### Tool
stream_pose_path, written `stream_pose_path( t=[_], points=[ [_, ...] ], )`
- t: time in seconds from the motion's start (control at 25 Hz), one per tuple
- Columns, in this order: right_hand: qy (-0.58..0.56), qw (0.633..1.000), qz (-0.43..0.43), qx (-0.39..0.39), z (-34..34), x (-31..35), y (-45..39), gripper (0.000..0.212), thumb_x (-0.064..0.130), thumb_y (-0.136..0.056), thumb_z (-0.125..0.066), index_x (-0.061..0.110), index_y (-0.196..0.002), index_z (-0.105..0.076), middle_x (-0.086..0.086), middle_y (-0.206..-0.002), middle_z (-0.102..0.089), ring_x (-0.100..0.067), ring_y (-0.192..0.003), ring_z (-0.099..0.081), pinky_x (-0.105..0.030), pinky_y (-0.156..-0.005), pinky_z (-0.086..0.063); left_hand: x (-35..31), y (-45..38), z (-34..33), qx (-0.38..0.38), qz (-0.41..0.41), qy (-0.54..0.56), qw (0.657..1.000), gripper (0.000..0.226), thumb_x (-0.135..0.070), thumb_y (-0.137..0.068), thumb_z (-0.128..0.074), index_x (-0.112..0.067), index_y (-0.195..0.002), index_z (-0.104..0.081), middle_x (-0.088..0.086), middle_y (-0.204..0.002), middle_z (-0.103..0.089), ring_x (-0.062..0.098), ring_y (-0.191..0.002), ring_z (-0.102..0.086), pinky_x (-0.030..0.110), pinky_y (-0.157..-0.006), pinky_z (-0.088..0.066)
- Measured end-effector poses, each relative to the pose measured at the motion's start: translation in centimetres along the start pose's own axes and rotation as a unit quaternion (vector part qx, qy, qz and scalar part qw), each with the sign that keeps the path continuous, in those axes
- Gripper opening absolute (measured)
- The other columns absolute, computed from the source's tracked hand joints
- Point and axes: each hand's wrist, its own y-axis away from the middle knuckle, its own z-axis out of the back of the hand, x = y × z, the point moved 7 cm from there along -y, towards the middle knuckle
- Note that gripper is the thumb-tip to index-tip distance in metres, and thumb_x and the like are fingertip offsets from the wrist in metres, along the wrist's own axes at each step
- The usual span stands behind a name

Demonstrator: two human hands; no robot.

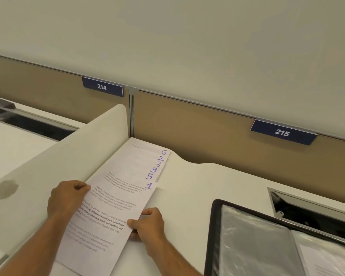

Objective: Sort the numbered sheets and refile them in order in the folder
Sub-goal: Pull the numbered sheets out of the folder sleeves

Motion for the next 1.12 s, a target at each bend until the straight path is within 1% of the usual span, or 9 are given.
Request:
stream_pose_path(
  t=[0.16, 0.24, 0.4, 0.6, 0.76, 0.8, 0.92, 1.0, 1.12],
  points=[
    [0.031, 0.999, 0.011, -0.015, -0.5, 0.3, -0.9, 0.044, 0.001, -0.071, -0.08, 0.01, -0.101, -0.049, -0.012, -0.104, -0.068, -0.02, -0.049, -0.066, -0.047, -0.06, -0.063, 0.9, -1.3, -0.3, 0.0, 0.01, -0.016, 1.0, 0.011, -0.033, -0.088, -0.073, -0.025, -0.095, -0.078, 0.0, -0.091, -0.072, 0.025, -0.083, -0.06, 0.036, -0.073, -0.046],
    [0.048, 0.998, 0.017, -0.022, -0.6, 0.6, -1.3, 0.044, 0.004, -0.07, -0.082, 0.013, -0.096, -0.048, -0.013, -0.101, -0.069, -0.021, -0.046, -0.063, -0.041, -0.057, -0.062, 0.9, -1.6, -0.4, -0.002, 0.012, -0.017, 1.0, 0.012, -0.033, -0.089, -0.073, -0.025, -0.096, -0.078, 0.002, -0.092, -0.072, 0.026, -0.083, -0.059, 0.036, -0.074, -0.047],
    [0.077, 0.996, 0.026, -0.02, -0.7, 0.9, -1.5, 0.044, 0.008, -0.07, -0.083, 0.016, -0.091, -0.046, -0.017, -0.1, -0.069, -0.018, -0.042, -0.056, -0.029, -0.048, -0.051, 0.5, -1.6, -0.9, -0.013, 0.024, -0.036, 0.999, 0.015, -0.033, -0.091, -0.07, -0.024, -0.101, -0.076, 0.007, -0.096, -0.07, 0.032, -0.085, -0.059, 0.04, -0.077, -0.05],
    [0.14, 0.989, 0.036, -0.009, -0.8, 1.1, -1.2, 0.048, 0.025, -0.067, -0.085, 0.018, -0.096, -0.048, -0.006, -0.101, -0.064, -0.015, -0.044, -0.056, -0.023, -0.043, -0.047, 0.5, -1.3, -1.8, -0.003, 0.015, -0.086, 0.996, 0.04, -0.027, -0.09, -0.068, -0.023, -0.129, -0.063, 0.004, -0.121, -0.067, 0.035, -0.108, -0.06, 0.045, -0.093, -0.048],
    [0.148, 0.988, 0.034, 0.013, -0.4, 1.5, -0.5, 0.051, 0.037, -0.071, -0.086, 0.018, -0.103, -0.051, -0.004, -0.104, -0.065, -0.01, -0.044, -0.057, -0.021, -0.044, -0.047, 0.7, -0.5, -1.6, -0.009, 0.0, -0.123, 0.992, 0.048, -0.022, -0.089, -0.063, -0.023, -0.137, -0.056, 0.004, -0.131, -0.063, 0.035, -0.117, -0.056, 0.046, -0.095, -0.046],
    [0.148, 0.988, 0.04, 0.015, 0.0, 1.7, -0.3, 0.05, 0.04, -0.072, -0.085, 0.019, -0.104, -0.053, -0.003, -0.101, -0.067, -0.01, -0.045, -0.057, -0.021, -0.044, -0.046, 0.6, -0.2, -1.5, -0.011, -0.005, -0.129, 0.992, 0.048, -0.023, -0.09, -0.063, -0.023, -0.137, -0.055, 0.004, -0.131, -0.063, 0.035, -0.117, -0.055, 0.045, -0.095, -0.046],
    [0.144, 0.985, 0.095, -0.004, 1.7, 2.7, 0.5, 0.042, 0.049, -0.075, -0.08, 0.024, -0.1, -0.058, 0.002, -0.079, -0.067, -0.011, -0.054, -0.061, -0.027, -0.05, -0.052, -0.5, 1.4, -1.4, -0.026, -0.06, -0.126, 0.99, 0.046, -0.031, -0.092, -0.065, -0.018, -0.135, -0.058, 0.008, -0.13, -0.064, 0.036, -0.116, -0.056, 0.046, -0.093, -0.046],
    [0.164, 0.974, 0.151, -0.042, 3.6, 3.8, 1.1, 0.037, 0.055, -0.076, -0.077, 0.029, -0.096, -0.06, 0.005, -0.081, -0.066, -0.008, -0.064, -0.062, -0.028, -0.062, -0.056, -2.2, 3.1, -1.6, -0.042, -0.13, -0.107, 0.985, 0.045, -0.035, -0.09, -0.069, -0.014, -0.13, -0.062, 0.01, -0.127, -0.066, 0.038, -0.114, -0.058, 0.049, -0.091, -0.047],
    [0.212, 0.947, 0.228, -0.082, 7.3, 5.3, 2.8, 0.036, 0.057, -0.081, -0.074, 0.031, -0.102, -0.061, 0.011, -0.094, -0.066, -0.006, -0.081, -0.061, -0.017, -0.073, -0.052, -5.5, 6.8, -2.8, -0.047, -0.231, -0.08, 0.968, 0.046, -0.04, -0.087, -0.073, -0.012, -0.123, -0.067, 0.009, -0.123, -0.069, 0.036, -0.111, -0.061, 0.051, -0.09, -0.049]
  ],
)
